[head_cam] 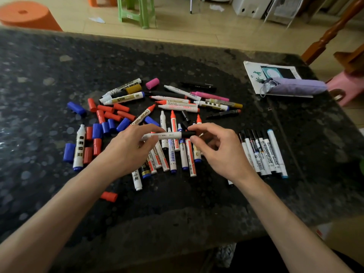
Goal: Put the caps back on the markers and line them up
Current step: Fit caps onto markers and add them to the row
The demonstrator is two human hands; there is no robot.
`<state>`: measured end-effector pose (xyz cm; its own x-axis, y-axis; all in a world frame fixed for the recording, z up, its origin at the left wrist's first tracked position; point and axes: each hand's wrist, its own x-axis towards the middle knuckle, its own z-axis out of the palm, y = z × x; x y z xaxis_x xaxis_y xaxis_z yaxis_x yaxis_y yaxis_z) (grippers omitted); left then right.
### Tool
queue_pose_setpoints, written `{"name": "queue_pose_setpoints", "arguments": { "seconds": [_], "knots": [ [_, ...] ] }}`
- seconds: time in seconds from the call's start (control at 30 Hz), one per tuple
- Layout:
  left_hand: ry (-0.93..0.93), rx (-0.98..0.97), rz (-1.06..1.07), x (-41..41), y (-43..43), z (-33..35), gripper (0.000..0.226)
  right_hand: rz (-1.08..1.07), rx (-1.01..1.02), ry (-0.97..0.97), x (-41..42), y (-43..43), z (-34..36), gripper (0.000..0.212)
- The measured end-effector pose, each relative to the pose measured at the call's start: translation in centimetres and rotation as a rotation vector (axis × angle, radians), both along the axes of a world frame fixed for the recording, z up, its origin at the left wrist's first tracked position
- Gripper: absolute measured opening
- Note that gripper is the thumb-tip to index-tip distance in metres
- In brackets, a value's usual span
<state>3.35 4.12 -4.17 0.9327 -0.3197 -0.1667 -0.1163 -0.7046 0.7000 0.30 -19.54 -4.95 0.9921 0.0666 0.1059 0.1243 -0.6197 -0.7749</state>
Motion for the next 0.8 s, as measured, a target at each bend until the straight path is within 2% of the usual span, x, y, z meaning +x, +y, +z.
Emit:
{"name": "queue_pose_setpoints", "arguments": {
  "seconds": [0.07, 0.17, 0.23, 0.3, 0.4, 0.6, 0.73, 0.8],
  "knots": [
    [-0.029, -0.006, -0.033, -0.1, -0.1, 0.0, 0.029, 0.019, 0.131, 0.043, 0.0, 0.1, 0.1, 0.020],
    [-0.091, -0.044, -0.060, -0.1, -0.2, 0.1, 0.021, 0.033, 0.347, 0.075, -0.3, 0.2, 0.4, 0.018],
    [-0.151, -0.039, -0.074, -0.1, -0.1, 0.3, 0.015, 0.035, 0.399, 0.049, -0.6, 0.3, 0.6, 0.020],
    [-0.188, -0.041, -0.100, -0.2, 0.0, 0.4, 0.014, 0.035, 0.406, 0.019, -0.8, 0.4, 0.6, 0.021],
    [-0.195, -0.057, -0.122, -0.3, 0.0, 0.2, 0.024, 0.016, 0.399, -0.006, -1.2, 0.5, 0.5, 0.021],
    [-0.181, -0.058, -0.127, -0.3, -0.2, -0.1, 0.023, -0.022, 0.383, -0.031, -1.8, 0.8, 0.5, 0.019],
    [-0.128, -0.071, -0.150, -0.5, -0.1, -0.1, 0.016, -0.011, 0.358, -0.022, -1.9, 0.7, 0.4, 0.020],
    [-0.064, -0.116, -0.212, -0.5, -0.3, 0.1, 0.021, 0.021, 0.374, -0.002, -1.6, 0.5, 0.7, 0.018]
  ]
}}
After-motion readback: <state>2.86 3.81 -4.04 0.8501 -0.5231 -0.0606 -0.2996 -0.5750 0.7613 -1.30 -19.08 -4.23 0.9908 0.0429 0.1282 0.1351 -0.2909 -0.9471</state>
